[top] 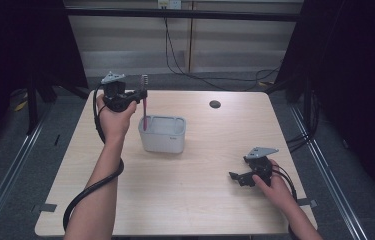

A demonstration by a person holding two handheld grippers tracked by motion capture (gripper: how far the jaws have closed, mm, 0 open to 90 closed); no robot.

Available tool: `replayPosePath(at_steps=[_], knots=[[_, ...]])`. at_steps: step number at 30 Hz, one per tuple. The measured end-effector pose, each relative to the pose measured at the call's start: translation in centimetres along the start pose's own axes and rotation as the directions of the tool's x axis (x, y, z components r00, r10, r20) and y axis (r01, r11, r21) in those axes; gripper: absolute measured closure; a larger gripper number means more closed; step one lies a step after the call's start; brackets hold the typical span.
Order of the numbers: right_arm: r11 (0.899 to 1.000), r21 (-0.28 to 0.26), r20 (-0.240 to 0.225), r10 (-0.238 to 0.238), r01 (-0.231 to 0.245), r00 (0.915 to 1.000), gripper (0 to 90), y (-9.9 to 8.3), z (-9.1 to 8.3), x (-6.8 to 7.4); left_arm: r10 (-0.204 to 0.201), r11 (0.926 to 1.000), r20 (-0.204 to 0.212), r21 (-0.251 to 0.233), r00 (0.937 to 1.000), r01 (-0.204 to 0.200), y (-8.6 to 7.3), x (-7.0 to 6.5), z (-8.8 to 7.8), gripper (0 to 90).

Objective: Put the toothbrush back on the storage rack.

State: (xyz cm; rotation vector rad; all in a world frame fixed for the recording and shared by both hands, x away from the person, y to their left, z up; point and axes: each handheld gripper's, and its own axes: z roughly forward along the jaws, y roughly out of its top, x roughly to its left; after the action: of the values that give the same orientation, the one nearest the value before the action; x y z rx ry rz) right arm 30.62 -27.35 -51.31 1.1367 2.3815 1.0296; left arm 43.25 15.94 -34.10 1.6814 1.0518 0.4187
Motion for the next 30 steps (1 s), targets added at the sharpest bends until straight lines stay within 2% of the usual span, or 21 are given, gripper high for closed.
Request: replayPosePath(at_steps=[30], knots=[[1.000,0.000,0.000,0.000,0.000,1.0000,10.1,0.0,0.0,0.0,-0.009,0.9997,-0.006,0.022,0.9999,0.009,-2.1,0.2,0.4,82.8]])
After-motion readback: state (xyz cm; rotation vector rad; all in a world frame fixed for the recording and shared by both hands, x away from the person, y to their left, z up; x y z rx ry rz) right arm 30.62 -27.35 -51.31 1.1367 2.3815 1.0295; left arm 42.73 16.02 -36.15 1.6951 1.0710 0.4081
